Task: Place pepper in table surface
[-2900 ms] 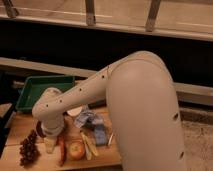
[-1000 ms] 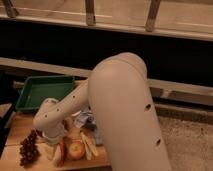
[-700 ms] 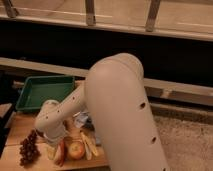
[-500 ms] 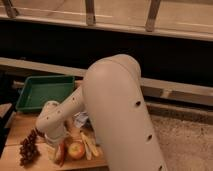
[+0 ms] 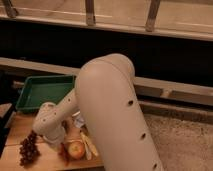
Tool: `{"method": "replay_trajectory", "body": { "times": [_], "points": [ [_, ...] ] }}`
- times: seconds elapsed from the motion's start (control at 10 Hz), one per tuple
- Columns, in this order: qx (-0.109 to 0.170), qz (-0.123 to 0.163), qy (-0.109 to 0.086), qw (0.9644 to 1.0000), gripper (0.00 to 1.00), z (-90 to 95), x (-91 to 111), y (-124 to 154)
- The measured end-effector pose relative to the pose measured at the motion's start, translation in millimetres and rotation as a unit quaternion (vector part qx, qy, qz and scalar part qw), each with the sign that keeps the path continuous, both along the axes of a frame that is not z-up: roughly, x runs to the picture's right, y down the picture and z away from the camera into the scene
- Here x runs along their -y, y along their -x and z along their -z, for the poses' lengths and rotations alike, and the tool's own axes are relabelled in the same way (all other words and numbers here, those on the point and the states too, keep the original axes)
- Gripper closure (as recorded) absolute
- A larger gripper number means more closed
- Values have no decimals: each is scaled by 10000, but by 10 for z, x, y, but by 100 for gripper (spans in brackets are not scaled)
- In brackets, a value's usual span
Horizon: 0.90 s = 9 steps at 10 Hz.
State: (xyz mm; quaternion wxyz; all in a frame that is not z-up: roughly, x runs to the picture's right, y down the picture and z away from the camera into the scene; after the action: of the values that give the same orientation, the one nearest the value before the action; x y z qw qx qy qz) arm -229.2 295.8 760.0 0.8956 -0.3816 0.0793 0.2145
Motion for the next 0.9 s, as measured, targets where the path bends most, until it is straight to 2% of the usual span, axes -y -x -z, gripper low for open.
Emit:
{"method": "replay_trajectory", "body": {
  "times": [0.1, 0.2, 0.4, 0.6, 0.8, 0.9],
  "points": [
    [-7, 3, 5, 10000, 82, -3, -11, 7],
    [-11, 7, 6, 10000, 87, -2, -19, 11],
    [0, 0, -29, 10000, 87, 11, 6, -1],
    [138, -55, -103, 9998, 87, 85, 112, -10],
    [644, -83, -140, 9978, 87, 245, 318, -34],
    [905, 8, -172, 9957, 87, 326, 427, -35]
  ]
}}
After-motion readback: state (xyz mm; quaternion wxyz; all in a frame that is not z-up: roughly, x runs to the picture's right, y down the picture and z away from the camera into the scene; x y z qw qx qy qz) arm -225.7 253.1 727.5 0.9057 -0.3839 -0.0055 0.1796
